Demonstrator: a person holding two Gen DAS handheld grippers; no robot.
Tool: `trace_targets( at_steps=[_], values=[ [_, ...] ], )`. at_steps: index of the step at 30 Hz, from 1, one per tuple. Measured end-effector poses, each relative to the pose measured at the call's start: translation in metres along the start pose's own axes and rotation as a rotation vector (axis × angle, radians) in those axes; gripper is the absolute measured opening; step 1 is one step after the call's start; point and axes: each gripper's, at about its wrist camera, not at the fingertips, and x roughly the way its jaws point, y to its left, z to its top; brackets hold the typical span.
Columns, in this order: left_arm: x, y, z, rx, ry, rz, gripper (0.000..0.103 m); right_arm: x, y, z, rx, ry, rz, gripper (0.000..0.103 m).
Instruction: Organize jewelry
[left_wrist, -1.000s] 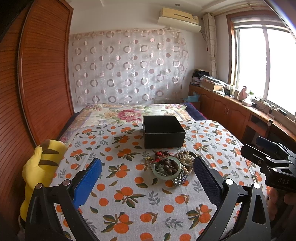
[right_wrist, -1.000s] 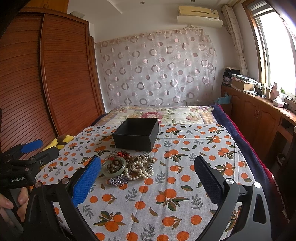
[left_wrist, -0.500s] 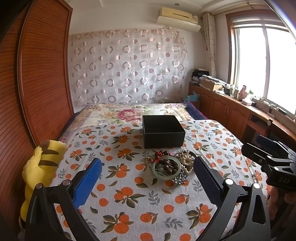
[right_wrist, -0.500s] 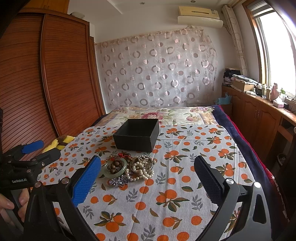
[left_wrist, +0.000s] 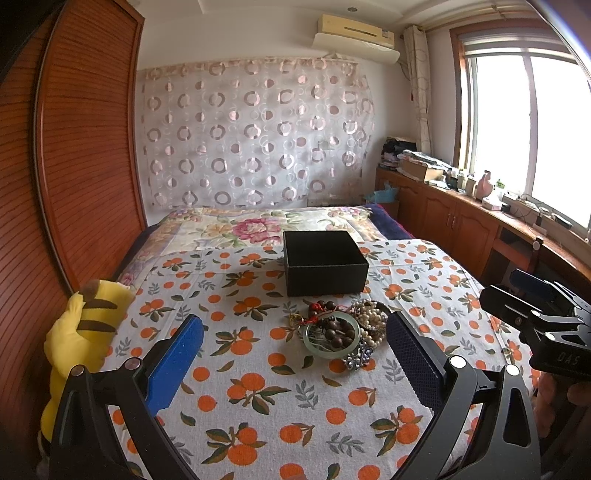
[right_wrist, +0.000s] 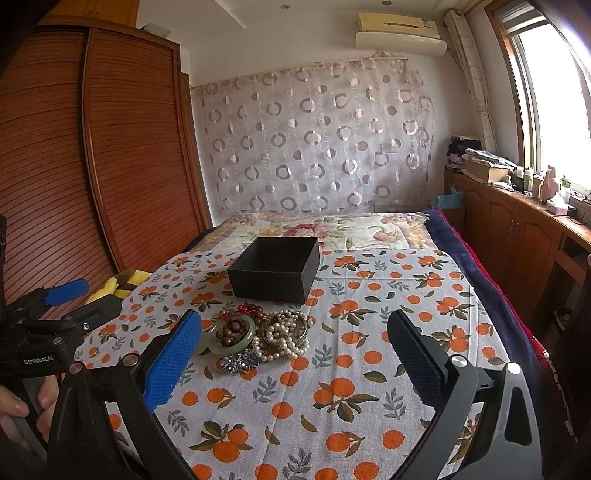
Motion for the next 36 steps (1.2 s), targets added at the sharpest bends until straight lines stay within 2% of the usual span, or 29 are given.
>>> trace_targets(
  at_steps=[11,18,28,34,36],
  values=[
    [-0.004,-0.001,0.006,-0.005,0.015,-0.003,0.096,-0.001,0.010,0.000,0.002,0.012,-0.001,0.101],
    [0.012,-0.002,-0.008,-0.011,0.047,-0.019,0.096,0.013,-0.004,-0.010,0.014,0.036,0.011,0.101],
    [0.046,-0.003,-0.022,-0.010,0.110,-0.110,0.096,0.036,-0.021,-0.028,-0.008,0.094,0.049,0.101],
    [0.067,-0.011,-0.024,0.020,0.158,-0.145,0.096,0.048,-0.026,-0.037,-0.022,0.131,0.051,0.095],
    [0.075,-0.013,-0.024,0.027,0.177,-0.153,0.096,0.053,-0.026,-0.041,-0.031,0.146,0.052,0.091]
  ],
)
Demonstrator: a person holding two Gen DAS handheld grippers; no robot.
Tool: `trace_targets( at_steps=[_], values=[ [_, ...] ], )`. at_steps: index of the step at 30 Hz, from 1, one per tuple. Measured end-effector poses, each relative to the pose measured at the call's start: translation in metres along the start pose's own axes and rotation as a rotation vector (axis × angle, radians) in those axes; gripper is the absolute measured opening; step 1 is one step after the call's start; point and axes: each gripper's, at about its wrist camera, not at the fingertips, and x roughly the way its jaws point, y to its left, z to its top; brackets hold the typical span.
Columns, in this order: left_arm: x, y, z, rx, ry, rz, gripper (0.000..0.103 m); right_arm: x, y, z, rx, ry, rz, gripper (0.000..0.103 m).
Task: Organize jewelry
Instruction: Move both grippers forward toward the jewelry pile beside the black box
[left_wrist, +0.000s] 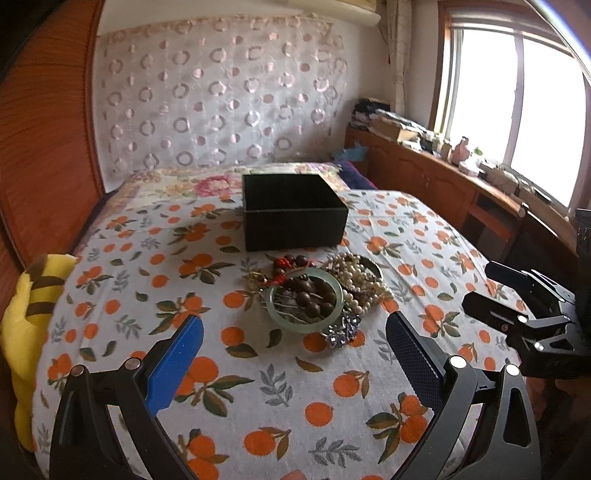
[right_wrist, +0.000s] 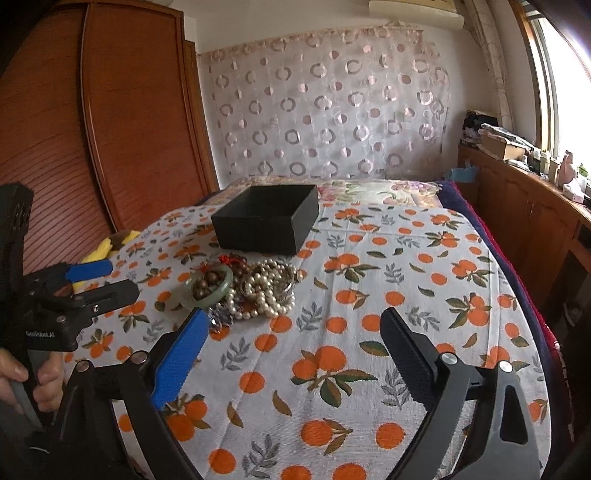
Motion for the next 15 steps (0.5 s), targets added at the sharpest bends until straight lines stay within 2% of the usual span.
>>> trace_targets(
  at_steps=[5,12,15],
  values=[
    [0.021,-0.001,0.004,0.008,0.042,-0.030,0.096,0.016,0.000,-0.006,-0.025,0.051,0.007,0.079],
    [0.049,0.000,0.011,-0.015,0.091,-0.087,0.095,0.024,0.008,-0.010,-0.054,0.089,0.046,0.074],
    [0.065,0.000,0.013,-0.015,0.133,-0.094,0.089,0.026,0.011,-0.011,-0.067,0.099,0.048,0.072]
  ],
)
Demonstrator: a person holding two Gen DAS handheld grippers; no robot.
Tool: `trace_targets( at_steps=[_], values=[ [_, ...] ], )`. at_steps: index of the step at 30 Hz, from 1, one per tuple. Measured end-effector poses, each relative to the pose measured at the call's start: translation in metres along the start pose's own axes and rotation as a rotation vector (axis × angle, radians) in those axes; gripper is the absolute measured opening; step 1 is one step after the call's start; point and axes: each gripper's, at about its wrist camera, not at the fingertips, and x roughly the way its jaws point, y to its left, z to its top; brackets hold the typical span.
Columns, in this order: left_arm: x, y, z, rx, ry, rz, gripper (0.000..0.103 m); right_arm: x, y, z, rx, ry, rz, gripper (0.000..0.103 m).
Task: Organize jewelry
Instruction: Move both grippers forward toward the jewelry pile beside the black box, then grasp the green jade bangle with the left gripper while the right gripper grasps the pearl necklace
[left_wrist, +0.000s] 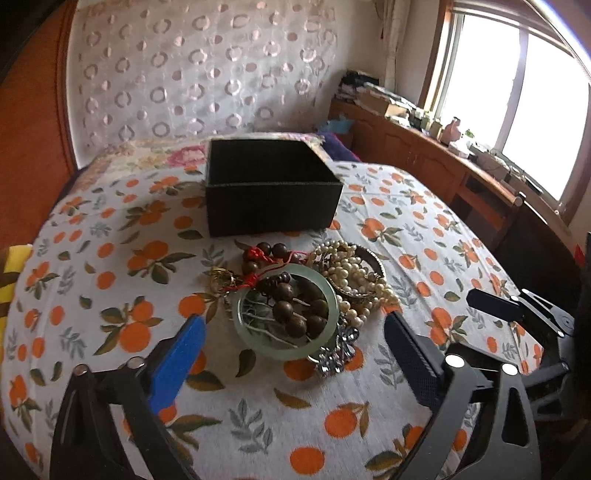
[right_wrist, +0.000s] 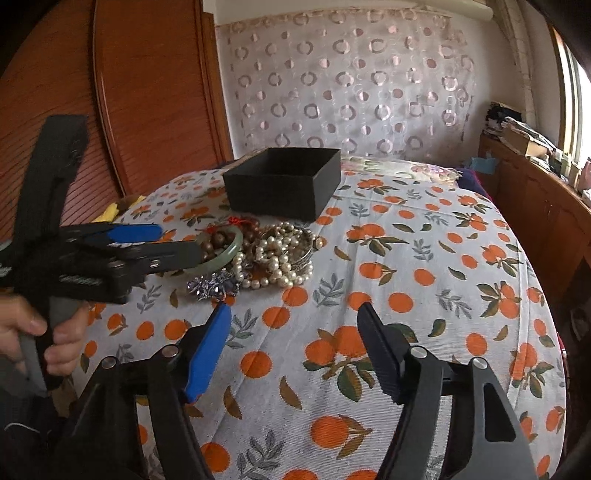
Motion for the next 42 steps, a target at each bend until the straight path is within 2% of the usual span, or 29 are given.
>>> trace_targets(
  at_steps=[2,8,11,16,21,27,32,38,40,41,42],
  values=[
    [0.009,0.002,0.003,-0.009,0.028,-0.001,0.084,0.001,0.000,0.000,-0.004,0.003,-0.005,0.072],
    [0.028,0.003,0.007,-0.004,0.087,-0.005,0.077,0.001,-0.002,-0.001,-0.003,0.009,-0.018,0.072],
    [0.028,0.002,0.008,0.007,0.080,0.015,0.069,0.000,-0.003,0.000,-0.002,0.010,-0.017,0.072],
    [0.018,0.000,0.005,0.020,0.056,0.025,0.069,0.004,-0.003,0.004,-0.026,0.021,-0.010,0.072],
    [0.001,0.003,0.003,0.001,0.013,0.024,0.069,0.020,-0.002,0.016,-0.062,0.050,0.011,0.055],
    [-0.018,0.007,0.003,-0.010,-0.028,0.028,0.069,0.045,-0.003,0.033,-0.078,0.106,0.040,0.042],
    [-0.031,0.009,0.002,-0.016,-0.060,0.035,0.069,0.062,0.004,0.038,-0.109,0.151,0.061,0.041],
    [-0.036,0.010,0.000,-0.015,-0.068,0.036,0.069,0.075,0.011,0.041,-0.167,0.185,0.031,0.040],
    [-0.037,0.011,-0.001,-0.018,-0.068,0.032,0.069,0.074,0.011,0.041,-0.176,0.189,0.032,0.030],
    [-0.037,0.011,-0.002,-0.020,-0.069,0.032,0.069,0.073,0.011,0.041,-0.184,0.188,0.026,0.018],
    [-0.037,0.011,-0.002,-0.019,-0.069,0.032,0.069,0.073,0.010,0.042,-0.187,0.182,0.025,0.011]
  ],
)
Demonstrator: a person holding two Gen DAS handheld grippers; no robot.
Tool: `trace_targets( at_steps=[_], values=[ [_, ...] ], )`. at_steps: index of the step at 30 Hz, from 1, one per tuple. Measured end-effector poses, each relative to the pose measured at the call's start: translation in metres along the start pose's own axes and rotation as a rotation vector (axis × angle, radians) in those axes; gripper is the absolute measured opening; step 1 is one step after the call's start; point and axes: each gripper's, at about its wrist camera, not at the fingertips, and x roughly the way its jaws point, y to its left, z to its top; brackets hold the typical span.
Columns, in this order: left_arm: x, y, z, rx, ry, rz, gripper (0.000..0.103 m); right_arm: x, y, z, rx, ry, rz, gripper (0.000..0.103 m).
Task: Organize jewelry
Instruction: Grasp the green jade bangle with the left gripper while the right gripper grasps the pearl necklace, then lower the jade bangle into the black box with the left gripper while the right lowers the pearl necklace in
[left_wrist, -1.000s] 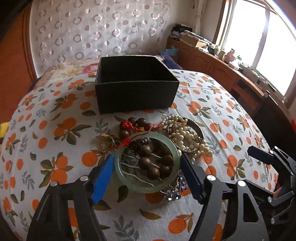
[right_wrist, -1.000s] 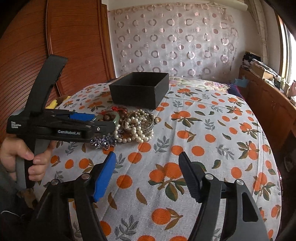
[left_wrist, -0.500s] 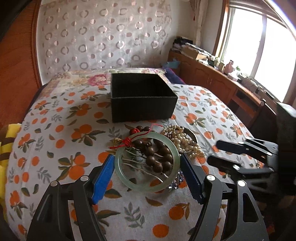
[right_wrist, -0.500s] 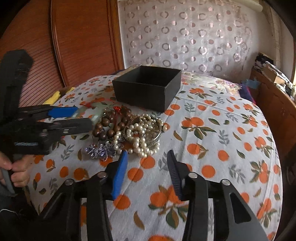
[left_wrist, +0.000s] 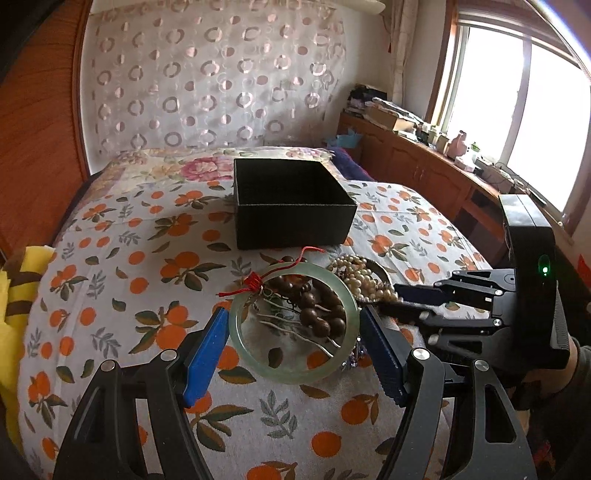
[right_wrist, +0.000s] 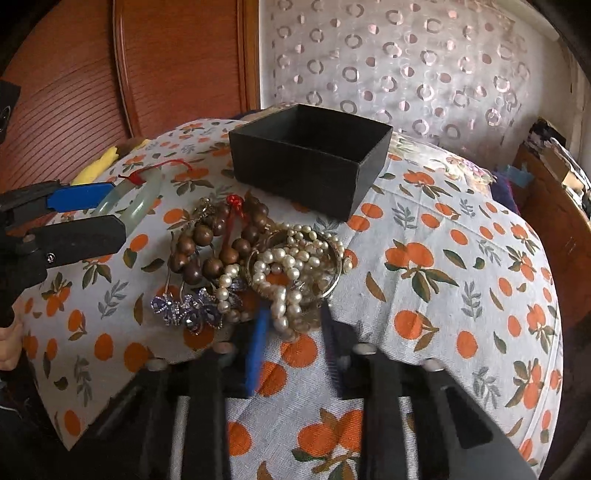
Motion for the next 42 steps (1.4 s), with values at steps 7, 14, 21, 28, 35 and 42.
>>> trace_targets(
  at_steps=[7,14,21,28,35,42],
  values=[
    [-0.001,0.002,-0.003,-0.004,-0.005,0.002,0.069,-0.030,-0.014,0.007,0.031,-0.080,-0.004,0.009],
    [-0.001,0.002,-0.003,-0.004,-0.006,0.003,0.069,-0.070,-0.019,0.023,0.031,-0.178,0.003,0.009],
    [-0.006,-0.001,-0.001,-0.005,-0.015,0.002,0.069,-0.108,-0.018,0.040,0.008,-0.267,-0.007,0.009],
    [-0.012,-0.003,0.008,-0.001,-0.031,0.003,0.069,-0.137,-0.024,0.055,0.001,-0.331,-0.035,0.009],
    [-0.008,-0.001,0.026,0.021,-0.044,0.004,0.069,-0.137,-0.036,0.076,-0.014,-0.342,-0.045,0.009],
    [0.008,0.003,0.061,0.047,-0.057,0.000,0.069,-0.138,-0.050,0.105,-0.026,-0.384,-0.053,0.009]
  ],
)
